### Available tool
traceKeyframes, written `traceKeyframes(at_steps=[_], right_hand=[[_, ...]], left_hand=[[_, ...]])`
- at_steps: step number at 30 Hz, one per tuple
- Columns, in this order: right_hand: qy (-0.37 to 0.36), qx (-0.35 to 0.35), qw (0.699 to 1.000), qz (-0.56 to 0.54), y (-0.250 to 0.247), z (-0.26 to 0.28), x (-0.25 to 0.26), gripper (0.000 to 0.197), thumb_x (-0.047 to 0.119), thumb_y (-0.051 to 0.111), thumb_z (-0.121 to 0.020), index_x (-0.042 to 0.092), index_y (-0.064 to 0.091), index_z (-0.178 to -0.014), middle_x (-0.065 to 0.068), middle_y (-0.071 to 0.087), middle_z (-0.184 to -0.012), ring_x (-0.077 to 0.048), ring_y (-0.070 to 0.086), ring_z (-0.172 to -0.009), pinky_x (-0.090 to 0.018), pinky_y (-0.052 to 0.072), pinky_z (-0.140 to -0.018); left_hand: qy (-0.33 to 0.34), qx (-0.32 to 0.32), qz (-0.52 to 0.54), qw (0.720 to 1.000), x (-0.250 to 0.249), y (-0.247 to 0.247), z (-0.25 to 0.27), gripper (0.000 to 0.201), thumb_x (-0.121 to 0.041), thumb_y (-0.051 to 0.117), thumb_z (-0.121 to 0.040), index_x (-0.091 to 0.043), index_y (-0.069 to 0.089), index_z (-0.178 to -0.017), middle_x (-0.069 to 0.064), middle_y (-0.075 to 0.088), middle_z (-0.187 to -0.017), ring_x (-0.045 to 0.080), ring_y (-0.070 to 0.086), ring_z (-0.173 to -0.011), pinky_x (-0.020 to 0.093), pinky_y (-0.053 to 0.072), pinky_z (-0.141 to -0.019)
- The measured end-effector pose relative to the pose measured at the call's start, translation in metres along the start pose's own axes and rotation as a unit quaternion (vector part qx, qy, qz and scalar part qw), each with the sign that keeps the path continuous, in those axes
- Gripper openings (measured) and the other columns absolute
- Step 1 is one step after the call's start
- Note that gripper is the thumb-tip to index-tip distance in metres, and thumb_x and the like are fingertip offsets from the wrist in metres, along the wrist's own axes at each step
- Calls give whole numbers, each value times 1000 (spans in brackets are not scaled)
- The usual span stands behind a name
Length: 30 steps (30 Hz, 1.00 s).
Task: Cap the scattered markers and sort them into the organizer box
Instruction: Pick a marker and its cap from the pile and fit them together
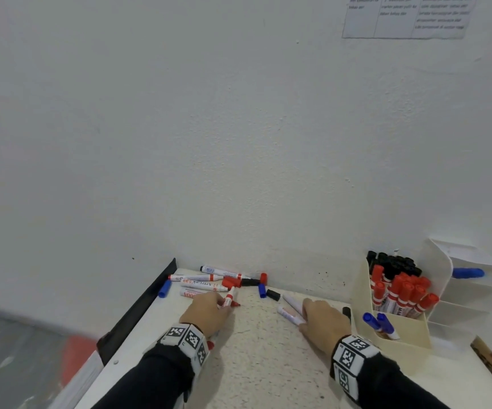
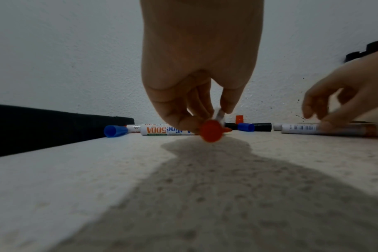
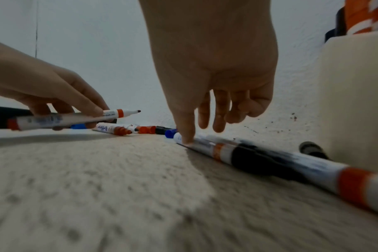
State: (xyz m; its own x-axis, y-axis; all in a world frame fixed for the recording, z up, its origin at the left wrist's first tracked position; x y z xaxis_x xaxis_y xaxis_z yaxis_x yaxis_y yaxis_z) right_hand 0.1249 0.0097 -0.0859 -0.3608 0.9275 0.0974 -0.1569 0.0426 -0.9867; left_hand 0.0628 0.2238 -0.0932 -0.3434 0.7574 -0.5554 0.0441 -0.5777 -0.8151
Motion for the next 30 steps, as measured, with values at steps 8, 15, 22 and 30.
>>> traceKeyframes(at_steps=[8,15,22,30], right_hand=[[-95,-96,990,-51,-10,-52,46,36,33,37,-95,35,43,-130,1,50,-115,-16,46,-101,-29,44,-84],[-95,-70,989,-86,-2,-82,60,36,34,42,-94,33,47,-129,3,55,-110,-12,48,-91,-23,39,-74],[-60,-166,972,-154,-10,-81,55,12,31,54,-89,22,47,-94,3,55,-90,-12,50,-79,-21,42,-69],[-97,-167,978,-72,-7,-68,63,32,16,47,-93,26,47,-123,1,54,-113,-14,50,-101,-24,44,-83]], left_hand=[[-14,-103,-28,994,3,1,0,16,-36,46,-92,-30,57,-102,-11,62,-92,6,59,-83,27,51,-84],[-6,-121,-12,993,5,8,-3,20,-33,45,-90,-31,60,-102,-11,63,-94,8,58,-84,29,52,-83],[18,-137,-2,990,5,5,-6,23,-35,44,-93,-28,59,-110,-8,61,-101,9,57,-91,30,51,-87],[6,-106,34,994,10,16,-4,23,-33,47,-93,-28,59,-112,-8,59,-104,9,55,-93,30,51,-89]])
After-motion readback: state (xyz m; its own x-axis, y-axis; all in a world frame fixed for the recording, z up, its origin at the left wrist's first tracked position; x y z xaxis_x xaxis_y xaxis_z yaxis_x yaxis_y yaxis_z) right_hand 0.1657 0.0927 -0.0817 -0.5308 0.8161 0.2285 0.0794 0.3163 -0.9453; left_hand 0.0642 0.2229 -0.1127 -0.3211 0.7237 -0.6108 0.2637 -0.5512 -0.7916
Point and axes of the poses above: each hand's wrist, its own z-axis away from the middle knuckle, its own y-axis out of the palm, x = y × z, the point moved 7 cm from there along -z, towards the middle knuckle
